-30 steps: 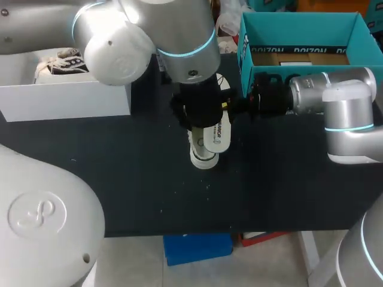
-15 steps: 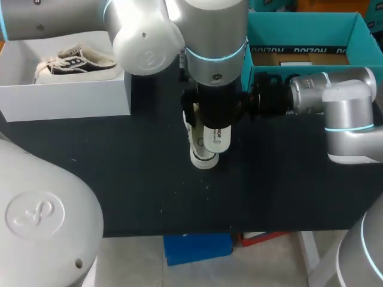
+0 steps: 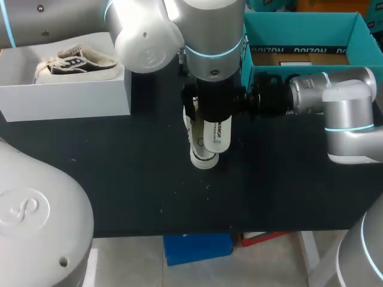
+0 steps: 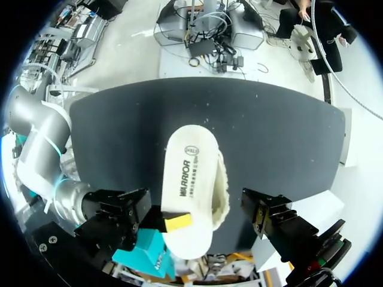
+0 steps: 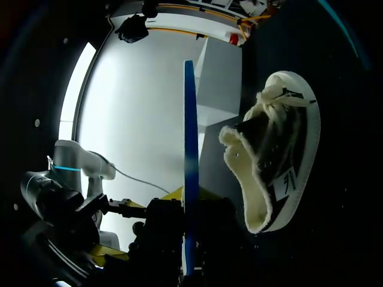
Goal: Take the shoe out of the shoebox, open the shoe tongue, remove and reinsert the insole, then place the shoe into the shoebox
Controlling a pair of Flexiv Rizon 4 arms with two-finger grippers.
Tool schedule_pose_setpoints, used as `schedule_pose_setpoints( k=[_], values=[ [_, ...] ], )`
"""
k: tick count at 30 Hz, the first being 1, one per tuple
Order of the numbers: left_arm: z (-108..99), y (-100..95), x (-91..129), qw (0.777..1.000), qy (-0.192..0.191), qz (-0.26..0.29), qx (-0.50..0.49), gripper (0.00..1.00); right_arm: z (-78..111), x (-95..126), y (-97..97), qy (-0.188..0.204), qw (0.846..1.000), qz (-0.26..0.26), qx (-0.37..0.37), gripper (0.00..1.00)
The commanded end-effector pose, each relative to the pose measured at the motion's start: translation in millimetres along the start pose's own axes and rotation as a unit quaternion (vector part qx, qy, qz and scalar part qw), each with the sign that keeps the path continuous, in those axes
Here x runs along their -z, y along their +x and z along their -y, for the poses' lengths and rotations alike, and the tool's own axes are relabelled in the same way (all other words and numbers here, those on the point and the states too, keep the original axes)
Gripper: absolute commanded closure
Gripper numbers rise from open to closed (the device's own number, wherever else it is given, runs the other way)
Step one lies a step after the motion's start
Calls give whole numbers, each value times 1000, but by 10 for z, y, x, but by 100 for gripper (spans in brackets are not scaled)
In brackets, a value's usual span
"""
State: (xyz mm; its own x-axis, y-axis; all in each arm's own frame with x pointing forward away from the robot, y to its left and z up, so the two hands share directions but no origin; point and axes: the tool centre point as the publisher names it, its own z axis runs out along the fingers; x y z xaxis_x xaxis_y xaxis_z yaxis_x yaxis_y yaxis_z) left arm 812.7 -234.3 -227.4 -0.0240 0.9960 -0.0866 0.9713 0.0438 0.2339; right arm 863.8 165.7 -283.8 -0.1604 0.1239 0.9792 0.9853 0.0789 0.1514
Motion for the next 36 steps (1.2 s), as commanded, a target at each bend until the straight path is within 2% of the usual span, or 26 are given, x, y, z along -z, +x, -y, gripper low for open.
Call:
schedule_pose_setpoints(
  k=[1, 8, 22, 36],
  values=[
    [-132, -35, -47, 1000, 3, -3, -1, 0, -8, -5, 2, 1, 1000, 1, -1, 100],
    [-386, 12, -105, 1000, -4, -2, 10, 0, -8, -5, 2, 1, 1000, 1, -1, 100],
    [-826, 83, -263, 1000, 8, 7, 30, 0, -8, -5, 2, 1, 1000, 1, -1, 100],
    [-1131, 61, -407, 999, 25, -1, 32, 0, -8, -5, 2, 1, 1000, 1, -1, 100]
  ],
)
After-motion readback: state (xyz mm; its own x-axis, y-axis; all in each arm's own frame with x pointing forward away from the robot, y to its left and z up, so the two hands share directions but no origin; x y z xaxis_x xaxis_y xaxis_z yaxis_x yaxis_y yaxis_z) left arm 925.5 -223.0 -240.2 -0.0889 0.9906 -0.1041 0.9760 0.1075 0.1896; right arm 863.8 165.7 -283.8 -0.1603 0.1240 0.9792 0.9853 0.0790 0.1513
